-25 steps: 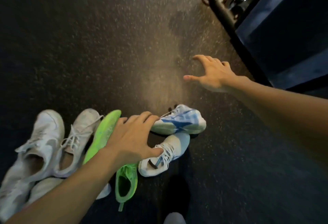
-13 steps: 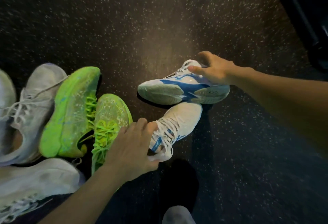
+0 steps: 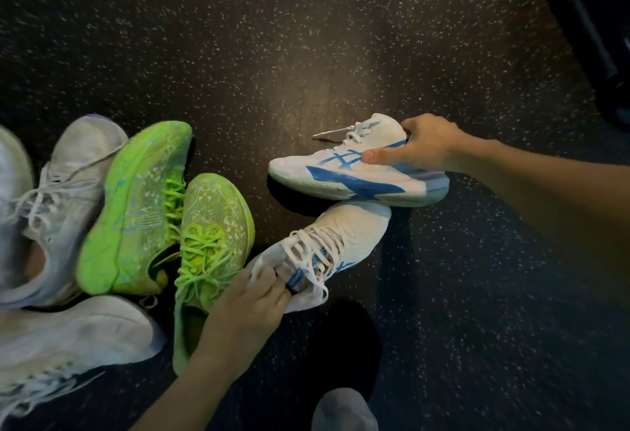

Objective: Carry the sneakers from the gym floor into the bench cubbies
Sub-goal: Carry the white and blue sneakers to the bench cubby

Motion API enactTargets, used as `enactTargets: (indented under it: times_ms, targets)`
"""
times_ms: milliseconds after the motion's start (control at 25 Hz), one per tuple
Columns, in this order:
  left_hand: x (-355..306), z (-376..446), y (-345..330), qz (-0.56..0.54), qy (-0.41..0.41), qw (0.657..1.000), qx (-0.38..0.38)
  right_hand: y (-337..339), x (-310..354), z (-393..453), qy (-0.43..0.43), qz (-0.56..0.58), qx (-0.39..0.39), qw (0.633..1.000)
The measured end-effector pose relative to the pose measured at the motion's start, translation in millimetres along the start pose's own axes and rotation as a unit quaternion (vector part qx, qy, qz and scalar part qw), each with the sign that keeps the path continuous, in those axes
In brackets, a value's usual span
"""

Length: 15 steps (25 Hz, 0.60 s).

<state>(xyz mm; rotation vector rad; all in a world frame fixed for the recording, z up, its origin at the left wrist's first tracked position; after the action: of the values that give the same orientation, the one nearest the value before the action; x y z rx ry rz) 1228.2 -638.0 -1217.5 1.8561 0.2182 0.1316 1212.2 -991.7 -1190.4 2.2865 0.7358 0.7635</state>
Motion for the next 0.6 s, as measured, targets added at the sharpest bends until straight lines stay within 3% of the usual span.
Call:
enactTargets:
  times_ms: [160, 280, 400, 520, 600]
  targets:
    - [9, 11, 10, 0.002, -0.051, 0.999, -0.006, -1, 3, -11, -0.031, 0.011, 0.029, 0.999]
    - [9, 12, 30, -0.059, -0.076, 0.993, 0.072, 1, 7, -26, -0.057, 0.043, 0.035, 0.997]
    - [1, 6, 57, -0.118, -0.028, 0.987, 0.104, 14, 8, -47, -0.071, 0.072, 0.032, 0.994]
    - [1, 9, 92, -0.152, 0.074, 0.977, 0.131, 34, 14, -65, -0.062, 0.143, 0.047, 0.987]
    - [6, 10, 116, -0.141, 0.114, 0.975, 0.128, 53, 25, -82, -0.042, 0.124, 0.062, 0.989]
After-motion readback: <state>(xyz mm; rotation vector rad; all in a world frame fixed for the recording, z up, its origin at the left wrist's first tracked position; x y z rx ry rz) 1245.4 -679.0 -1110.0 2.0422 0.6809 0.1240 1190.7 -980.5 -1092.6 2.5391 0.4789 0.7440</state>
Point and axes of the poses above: each hand's wrist, its own z-axis towards the middle knuckle, its own y-axis out of the back of the hand, x = y × z, the point moved 1 cm from there along z, towards the middle knuckle, and after that the axes turned 8 degrees about y, right-handed, at the moved point
